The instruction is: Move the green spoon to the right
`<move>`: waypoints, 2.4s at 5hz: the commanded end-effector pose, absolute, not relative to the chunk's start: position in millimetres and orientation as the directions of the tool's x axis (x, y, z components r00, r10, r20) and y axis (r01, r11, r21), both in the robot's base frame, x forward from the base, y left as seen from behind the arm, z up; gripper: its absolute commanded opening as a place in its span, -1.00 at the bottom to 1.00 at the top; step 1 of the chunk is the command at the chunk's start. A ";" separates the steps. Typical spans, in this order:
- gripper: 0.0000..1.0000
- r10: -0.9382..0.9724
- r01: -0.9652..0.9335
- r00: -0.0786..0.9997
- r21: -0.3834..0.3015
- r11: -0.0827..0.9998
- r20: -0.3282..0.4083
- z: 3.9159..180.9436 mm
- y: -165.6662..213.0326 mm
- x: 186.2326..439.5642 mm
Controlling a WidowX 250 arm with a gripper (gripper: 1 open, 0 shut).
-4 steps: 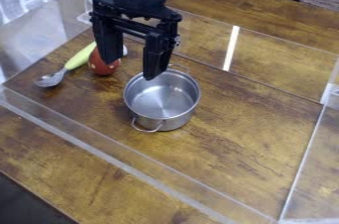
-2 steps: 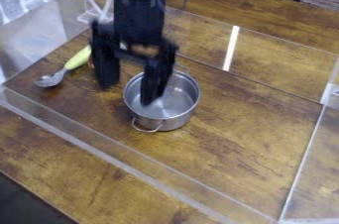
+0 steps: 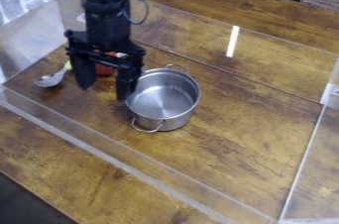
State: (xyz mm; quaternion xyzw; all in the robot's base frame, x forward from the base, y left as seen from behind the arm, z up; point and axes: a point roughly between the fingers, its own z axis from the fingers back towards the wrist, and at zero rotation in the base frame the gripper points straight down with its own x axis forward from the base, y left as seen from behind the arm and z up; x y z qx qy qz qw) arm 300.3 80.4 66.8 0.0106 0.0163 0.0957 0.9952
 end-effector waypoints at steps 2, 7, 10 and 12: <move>1.00 0.179 -0.183 0.981 0.037 0.983 0.077 74.3 126.8 320.5; 1.00 0.162 -0.169 0.975 0.033 0.985 0.155 77.7 190.3 371.4; 1.00 0.186 -0.192 0.970 0.025 0.981 0.155 64.9 180.4 379.7; 1.00 0.224 -0.230 0.963 0.021 0.973 0.152 55.4 181.3 380.7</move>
